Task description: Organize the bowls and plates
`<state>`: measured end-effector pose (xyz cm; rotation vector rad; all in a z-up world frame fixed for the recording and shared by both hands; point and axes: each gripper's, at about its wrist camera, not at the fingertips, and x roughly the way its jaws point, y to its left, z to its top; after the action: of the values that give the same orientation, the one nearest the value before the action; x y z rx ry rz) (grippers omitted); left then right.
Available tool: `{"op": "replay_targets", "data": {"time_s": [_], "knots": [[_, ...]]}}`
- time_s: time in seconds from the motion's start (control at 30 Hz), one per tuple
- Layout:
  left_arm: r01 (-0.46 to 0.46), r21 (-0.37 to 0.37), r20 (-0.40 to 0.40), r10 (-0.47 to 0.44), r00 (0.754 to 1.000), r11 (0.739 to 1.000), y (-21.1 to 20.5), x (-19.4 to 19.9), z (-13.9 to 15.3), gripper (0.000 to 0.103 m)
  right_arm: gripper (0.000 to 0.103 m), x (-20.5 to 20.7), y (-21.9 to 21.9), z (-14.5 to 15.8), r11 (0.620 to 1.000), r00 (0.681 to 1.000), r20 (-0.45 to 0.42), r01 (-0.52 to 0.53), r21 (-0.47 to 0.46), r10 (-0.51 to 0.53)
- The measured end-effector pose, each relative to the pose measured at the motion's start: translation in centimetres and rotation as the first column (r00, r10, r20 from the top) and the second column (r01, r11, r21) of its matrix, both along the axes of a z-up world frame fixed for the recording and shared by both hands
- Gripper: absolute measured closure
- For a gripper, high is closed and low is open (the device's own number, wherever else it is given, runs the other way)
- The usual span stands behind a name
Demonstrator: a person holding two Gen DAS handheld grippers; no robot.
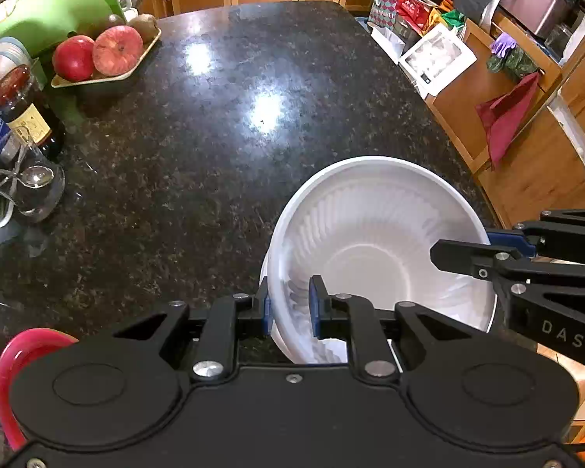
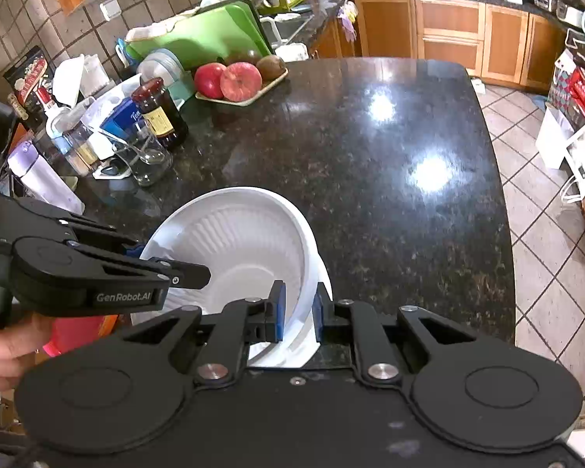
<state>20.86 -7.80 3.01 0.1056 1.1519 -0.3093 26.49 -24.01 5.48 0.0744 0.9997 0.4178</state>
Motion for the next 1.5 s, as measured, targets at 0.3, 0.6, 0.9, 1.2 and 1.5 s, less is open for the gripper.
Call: {"op": "replay_targets", "data": {"time_s": [0.3,0.6,0.9,1.2,1.5], "knots": [[0.018,-0.008,-0.023,-0.018,1.0,1.0,-0.4,-0.2,-0.9,0.071,0.081,0.4,-0.1,-1.2,1.0,0.999,-0.036,0.004,-0.006,-0.005],[0.016,-0.013,-0.018,-0.016,1.0,1.0,0.0,-0.4,-0.7,0.07,0.075,0.6,-0.3,-1.2,0.999,1.0,-0.016,0.023,-0.024,-0.023],[0.009,0.006,0.023,-0.009,1.0,1.0,0.3,-0.5,-0.7,0.054,0.075,0.5,-0.2,-1.2,1.0,1.0,-0.004,0.019,-0.023,-0.019],[-0.026,0.024,0.09,0.024,0.996,0.999,0.9,-0.9,-0.6,0.055,0.075,0.1,0.0,-1.2,0.999,0.999,0.026,0.034,-0.012,-0.034],[-0.057,0.049,0.223,0.044,0.974,0.997,1.1,-2.7,-0.1,0.054,0.069,-1.7,0.3,-1.2,0.999,0.987,0.16,0.037,-0.022,-0.033]]}}
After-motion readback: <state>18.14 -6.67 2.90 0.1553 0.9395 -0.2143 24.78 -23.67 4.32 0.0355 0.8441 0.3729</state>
